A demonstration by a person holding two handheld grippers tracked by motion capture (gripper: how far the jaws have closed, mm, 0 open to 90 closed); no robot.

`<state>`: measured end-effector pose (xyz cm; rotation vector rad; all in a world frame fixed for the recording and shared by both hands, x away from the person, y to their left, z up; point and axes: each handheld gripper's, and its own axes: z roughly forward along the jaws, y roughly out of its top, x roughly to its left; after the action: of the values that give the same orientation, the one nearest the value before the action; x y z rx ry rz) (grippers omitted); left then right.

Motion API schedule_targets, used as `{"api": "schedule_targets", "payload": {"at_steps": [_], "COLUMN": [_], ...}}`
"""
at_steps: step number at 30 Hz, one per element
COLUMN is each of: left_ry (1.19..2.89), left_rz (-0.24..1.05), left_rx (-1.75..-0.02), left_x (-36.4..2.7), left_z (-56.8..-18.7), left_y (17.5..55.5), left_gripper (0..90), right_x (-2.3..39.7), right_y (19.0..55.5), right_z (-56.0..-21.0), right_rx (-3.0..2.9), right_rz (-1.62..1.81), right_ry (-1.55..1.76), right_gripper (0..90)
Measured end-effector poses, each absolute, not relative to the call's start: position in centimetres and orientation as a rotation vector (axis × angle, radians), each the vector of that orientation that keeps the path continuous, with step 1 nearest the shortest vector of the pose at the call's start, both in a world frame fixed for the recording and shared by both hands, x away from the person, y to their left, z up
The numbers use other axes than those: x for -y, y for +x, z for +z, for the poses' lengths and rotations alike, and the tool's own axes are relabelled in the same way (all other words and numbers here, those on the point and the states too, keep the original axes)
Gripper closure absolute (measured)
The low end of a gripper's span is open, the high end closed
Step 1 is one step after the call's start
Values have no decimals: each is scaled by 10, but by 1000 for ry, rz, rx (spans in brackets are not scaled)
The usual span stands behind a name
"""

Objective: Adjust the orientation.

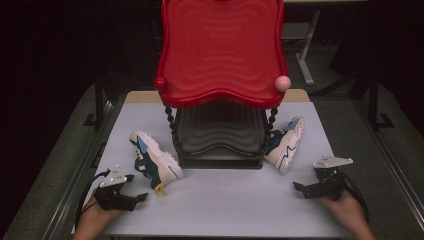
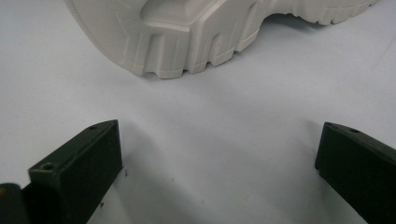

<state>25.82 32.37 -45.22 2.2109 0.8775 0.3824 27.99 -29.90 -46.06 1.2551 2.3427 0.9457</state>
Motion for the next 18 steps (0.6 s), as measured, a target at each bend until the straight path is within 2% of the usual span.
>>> {"api": "schedule_targets", "payload": {"at_steps": [8, 9, 14, 18], "left_ry": [2213, 2214, 2208, 2176], "left_rz": [378, 376, 385, 434], "left_rx": [-879, -870, -861, -869], "left_x": [-325, -325, -327, -328], "left_z": [-451, -450, -444, -435], "left_y": [259, 259, 260, 265], "left_gripper": [157, 225, 278, 376], "right_x": [299, 299, 299, 299], "right_y": [280, 280, 280, 280], "right_z": [-461, -461, -461, -461], "right_rx": [-2340, -2339, -2340, -2340], "right_rz": [946, 946, 945, 945], "right_ry": [1256, 1256, 1256, 1256], "right_gripper": [0, 0, 0, 0]}}
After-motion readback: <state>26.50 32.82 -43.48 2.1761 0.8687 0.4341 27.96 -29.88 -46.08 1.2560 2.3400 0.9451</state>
